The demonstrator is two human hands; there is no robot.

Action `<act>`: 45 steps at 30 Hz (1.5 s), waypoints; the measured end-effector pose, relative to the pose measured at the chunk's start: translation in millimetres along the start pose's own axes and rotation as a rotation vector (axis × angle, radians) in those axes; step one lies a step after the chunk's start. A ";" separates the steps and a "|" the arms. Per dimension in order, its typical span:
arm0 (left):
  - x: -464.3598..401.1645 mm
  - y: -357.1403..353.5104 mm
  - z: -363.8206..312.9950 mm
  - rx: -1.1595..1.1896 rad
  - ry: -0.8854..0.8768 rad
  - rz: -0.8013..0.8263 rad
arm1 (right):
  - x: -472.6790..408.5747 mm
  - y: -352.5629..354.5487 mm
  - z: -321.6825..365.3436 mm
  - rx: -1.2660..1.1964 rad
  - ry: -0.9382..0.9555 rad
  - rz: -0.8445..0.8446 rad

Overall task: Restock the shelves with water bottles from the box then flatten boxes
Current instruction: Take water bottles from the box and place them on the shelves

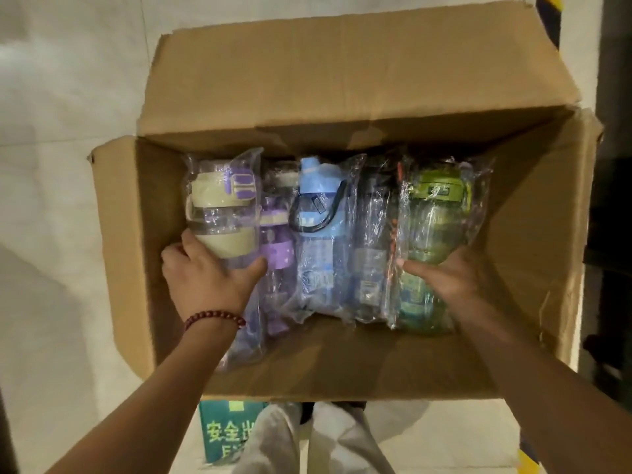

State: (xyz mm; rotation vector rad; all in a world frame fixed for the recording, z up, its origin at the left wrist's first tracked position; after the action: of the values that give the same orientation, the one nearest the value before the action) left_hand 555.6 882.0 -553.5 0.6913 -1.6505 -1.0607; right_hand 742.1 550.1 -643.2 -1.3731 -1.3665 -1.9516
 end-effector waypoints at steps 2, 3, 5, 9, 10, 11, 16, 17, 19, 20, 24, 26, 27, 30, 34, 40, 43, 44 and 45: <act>0.9 -4.5 -0.5 0.086 0.008 0.011 | -0.7 5.7 1.3 -0.035 0.011 -0.025; 1.5 -8.9 1.4 0.153 0.018 0.028 | 1.6 8.6 2.0 -0.044 0.027 -0.035; 3.2 -16.5 6.9 0.280 0.041 0.070 | 4.6 9.4 3.8 -0.062 0.064 -0.028; 3.5 -22.1 16.6 0.414 0.081 0.111 | 5.0 8.1 3.6 -0.143 0.092 0.041; 2.1 -22.4 16.3 0.431 0.085 0.121 | 4.0 5.6 4.1 -0.178 0.090 0.074; 0.2 -23.7 16.9 0.449 0.097 0.136 | 2.9 2.5 2.5 -0.232 0.080 0.116; 5.4 -22.5 11.1 0.645 0.187 0.237 | 31.7 -6.7 -6.7 -0.496 0.055 0.266; 11.0 -18.6 6.3 0.681 0.194 0.259 | 37.1 -7.7 -10.2 -0.522 0.071 0.273; 23.4 -3.5 -4.8 0.715 0.173 0.271 | 48.5 -8.8 -12.1 -0.549 0.132 0.279; 30.1 5.8 -11.9 0.724 0.144 0.275 | 72.1 -1.8 0.2 -0.564 0.153 0.271; 58.5 62.5 -49.5 0.751 -0.009 0.281 | 151.1 28.3 37.6 -0.620 0.233 0.286; 71.0 101.8 -69.1 0.771 -0.078 0.267 | 184.4 46.4 51.1 -0.614 0.290 0.297; 77.0 123.2 -79.8 0.772 -0.110 0.266 | 202.0 57.9 58.8 -0.605 0.311 0.283; 93.4 197.1 -110.9 0.788 -0.244 0.232 | 249.5 93.7 76.2 -0.577 0.368 0.280; 125.3 301.7 -147.3 0.816 -0.379 0.199 | 339.4 156.9 103.5 -0.614 0.553 0.322; 191.9 435.5 -171.8 0.928 -0.511 0.194 | 466.0 237.5 107.1 -0.706 0.698 0.243; 236.9 490.5 -179.3 0.993 -0.581 0.162 | 523.1 271.2 102.3 -0.738 0.759 0.201; 251.1 505.5 -180.5 1.016 -0.601 0.150 | 540.4 281.7 99.5 -0.752 0.785 0.186; 263.4 517.7 -179.1 1.038 -0.612 0.139 | 555.9 290.5 96.6 -0.765 0.813 0.173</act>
State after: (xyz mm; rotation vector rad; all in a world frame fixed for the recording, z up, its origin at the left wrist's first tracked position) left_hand 667.1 838.0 42.4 0.9150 -2.7694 -0.2260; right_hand 760.0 618.4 -12.5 -0.7035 -0.1214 -2.5772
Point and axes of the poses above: each hand's wrist, its own x-axis away from the middle knuckle, its own y-axis out of the back of the hand, z = x × y, the point moved 10 cm from there along -x, towards the middle knuckle, and after that the axes turned 4 degrees about -y, right-handed, at the moved point
